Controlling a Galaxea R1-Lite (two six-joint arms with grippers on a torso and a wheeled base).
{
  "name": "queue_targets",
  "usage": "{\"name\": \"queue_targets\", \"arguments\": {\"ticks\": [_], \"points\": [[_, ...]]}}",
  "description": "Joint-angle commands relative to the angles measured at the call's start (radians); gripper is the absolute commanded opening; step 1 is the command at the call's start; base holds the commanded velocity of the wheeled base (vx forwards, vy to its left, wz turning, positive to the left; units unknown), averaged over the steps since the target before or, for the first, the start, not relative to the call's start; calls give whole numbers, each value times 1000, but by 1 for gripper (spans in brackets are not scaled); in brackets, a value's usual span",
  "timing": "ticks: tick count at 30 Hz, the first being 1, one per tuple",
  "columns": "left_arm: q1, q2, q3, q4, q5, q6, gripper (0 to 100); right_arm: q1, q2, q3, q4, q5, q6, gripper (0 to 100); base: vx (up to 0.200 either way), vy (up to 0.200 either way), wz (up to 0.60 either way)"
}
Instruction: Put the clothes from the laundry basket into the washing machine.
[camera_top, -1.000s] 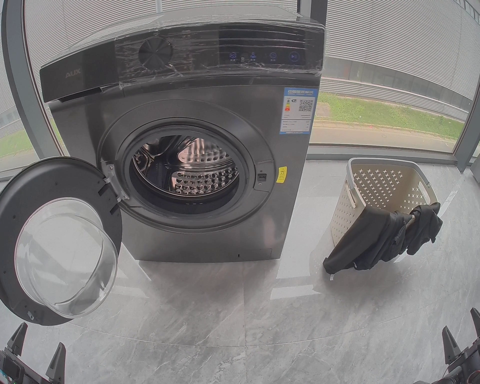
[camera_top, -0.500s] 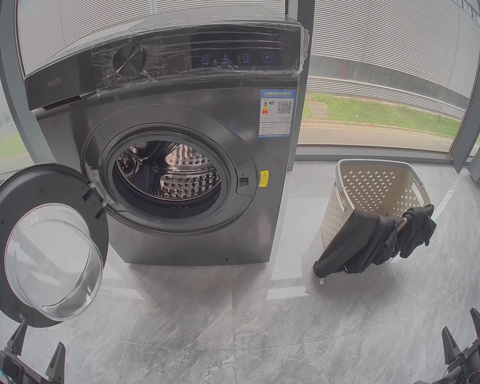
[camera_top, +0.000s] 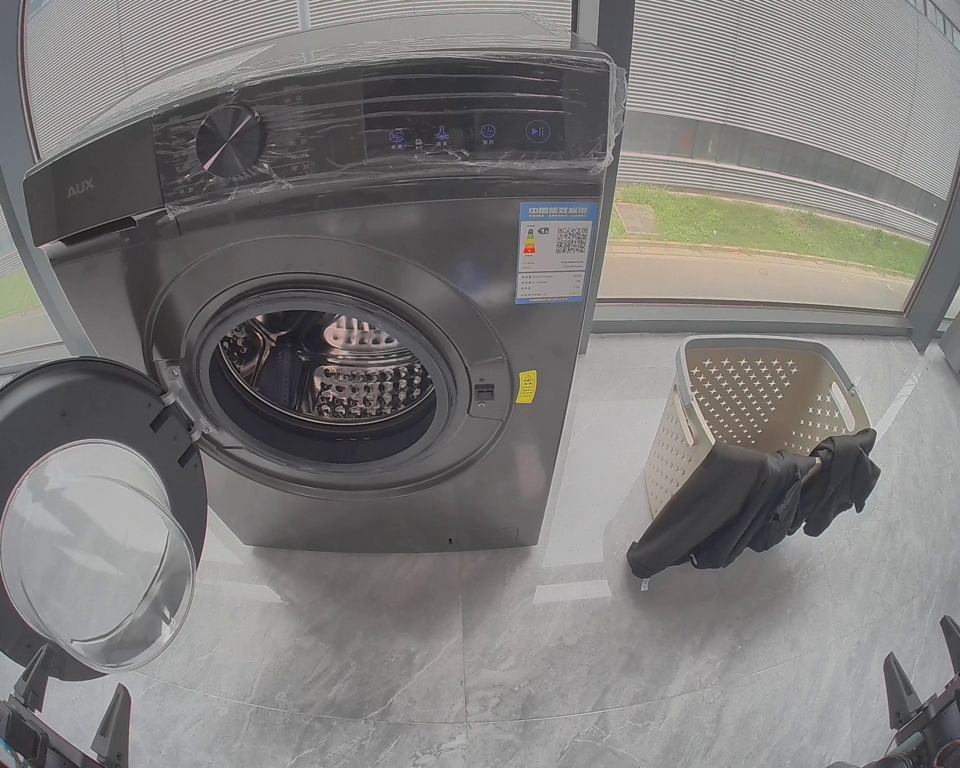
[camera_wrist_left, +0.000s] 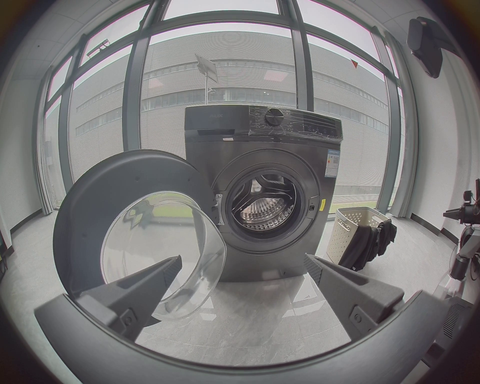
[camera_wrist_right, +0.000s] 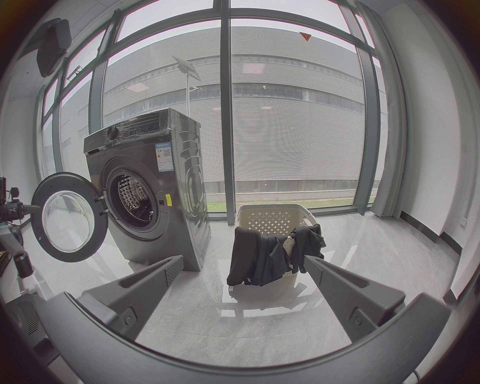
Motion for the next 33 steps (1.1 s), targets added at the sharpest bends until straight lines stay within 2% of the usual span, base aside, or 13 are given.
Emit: {"name": "queue_targets", "arguments": {"ticks": [1,18,27,33], "points": [[0,-17,18,-1,0,0,100,0,-13,7,0,0,0,100,0,-200,0],[0,-17,18,0,0,0,100,0,-13,7,0,0,0,100,0,-200,0],[0,-17,18,0,0,-2,100,0,-13,7,0,0,0,100,0,0,0],[0,-17,18,0,0,-3,100,0,-13,7,0,0,-1,100,200,0,0]]}}
